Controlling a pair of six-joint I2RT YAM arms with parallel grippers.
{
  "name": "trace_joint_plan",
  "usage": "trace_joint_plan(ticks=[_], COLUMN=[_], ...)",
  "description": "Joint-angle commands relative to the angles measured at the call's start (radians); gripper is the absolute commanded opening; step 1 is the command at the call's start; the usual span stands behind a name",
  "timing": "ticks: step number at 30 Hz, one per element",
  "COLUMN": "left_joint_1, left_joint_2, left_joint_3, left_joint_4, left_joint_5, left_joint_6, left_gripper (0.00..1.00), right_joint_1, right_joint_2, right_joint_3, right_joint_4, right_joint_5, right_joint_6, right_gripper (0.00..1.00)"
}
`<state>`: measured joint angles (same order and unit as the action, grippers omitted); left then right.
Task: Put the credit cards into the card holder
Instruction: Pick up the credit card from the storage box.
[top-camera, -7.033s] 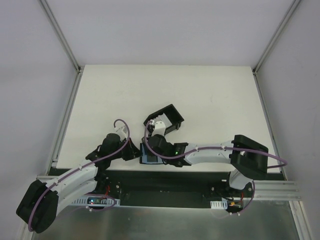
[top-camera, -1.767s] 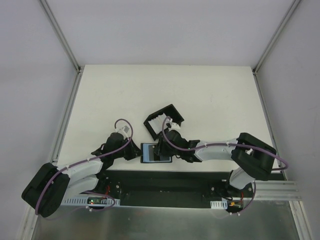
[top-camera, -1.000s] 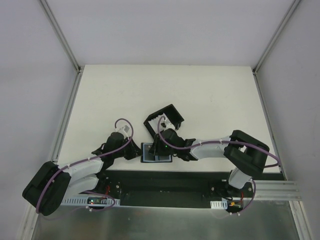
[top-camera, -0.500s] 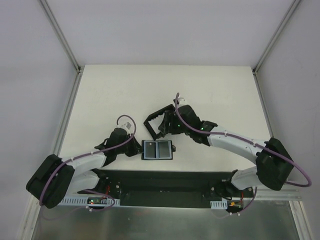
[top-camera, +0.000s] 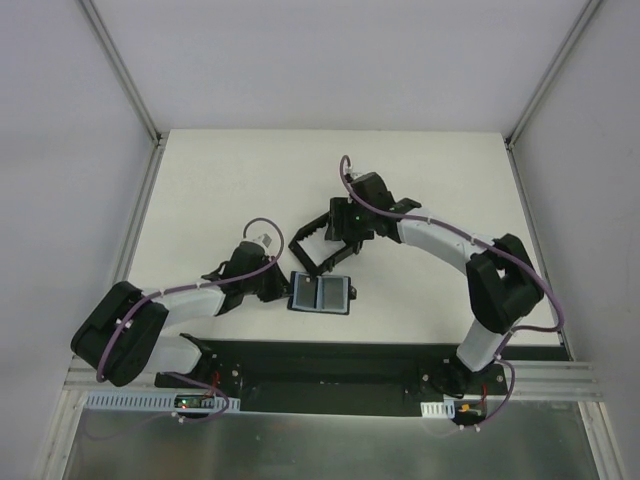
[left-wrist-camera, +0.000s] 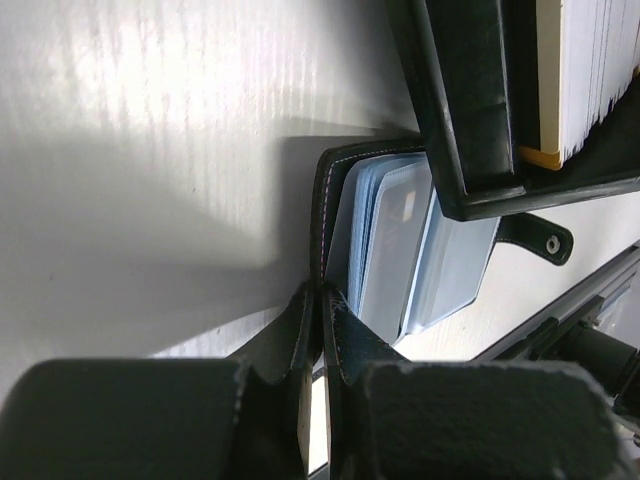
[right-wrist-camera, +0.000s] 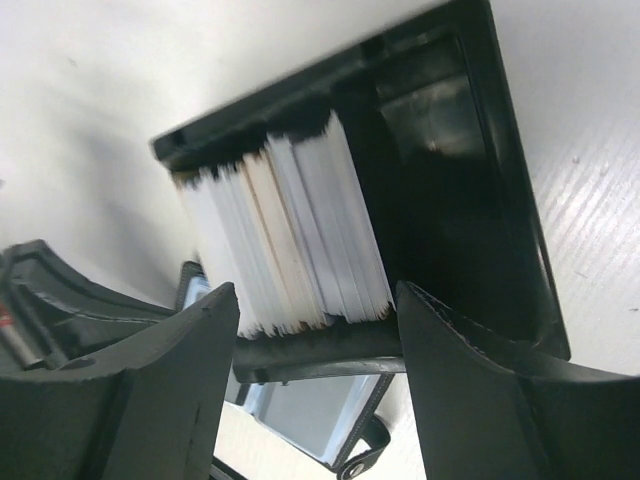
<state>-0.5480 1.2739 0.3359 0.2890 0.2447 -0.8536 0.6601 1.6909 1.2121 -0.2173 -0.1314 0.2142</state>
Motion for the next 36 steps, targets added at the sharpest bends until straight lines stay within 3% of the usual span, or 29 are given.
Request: trace_joint_plan(ticks=[1, 7, 11, 17, 24, 28, 31, 36], left_joint_1=[0.020, 0.034, 0.037, 0.036, 0.036, 0.036, 0.036, 0.036], left_joint_2=[0.074, 0.140, 0.098, 0.021, -0.122, -0.117, -0.102, -0.090], left_joint_3=[0.061, 0.107, 0.069, -0.014, -0.103, -0.101, -0.086, -0.071], left_joint_4=[0.016, 0.027, 0.022, 0.019, -0.036, -0.036, -0.033, -0.033], left_joint_5=[-0.039, -0.012, -0.030, 0.053, 0.025, 0.021, 0.024, 0.025], left_joint_6=[0.031, 0.033, 0.028, 0.025, 0.011, 0.007, 0.011, 0.018], left_gripper=[0.00, 0.00, 0.00, 0.00, 0.00, 0.00, 0.00, 0.00], right_joint_1=[-0.027, -0.063, -0.071, -0.074, -0.073, -0.070, -0.057, -0.063], right_joint_2=[0.053, 0.116, 0.138, 0.199, 0.276, 0.317, 0.317, 0.343], right_joint_3=[0.053, 0.112, 0.130, 0.204, 0.297, 0.345, 0.347, 0.397], right_joint_4=[-0.059, -0.065, -0.079, -0.136, -0.202, -0.249, -0.277, -0.341], right_joint_5=[-0.043, -0.088, -0.097, -0.077, -0.089, -0.126, -0.067, -0.131], right_joint_6=[-0.047, -0.094, -0.131, -0.200, -0.207, -0.240, -0.245, -0.233], right_gripper=[0.67, 0.68, 0.72, 0.79, 0.82, 0.86, 0.87, 0.86])
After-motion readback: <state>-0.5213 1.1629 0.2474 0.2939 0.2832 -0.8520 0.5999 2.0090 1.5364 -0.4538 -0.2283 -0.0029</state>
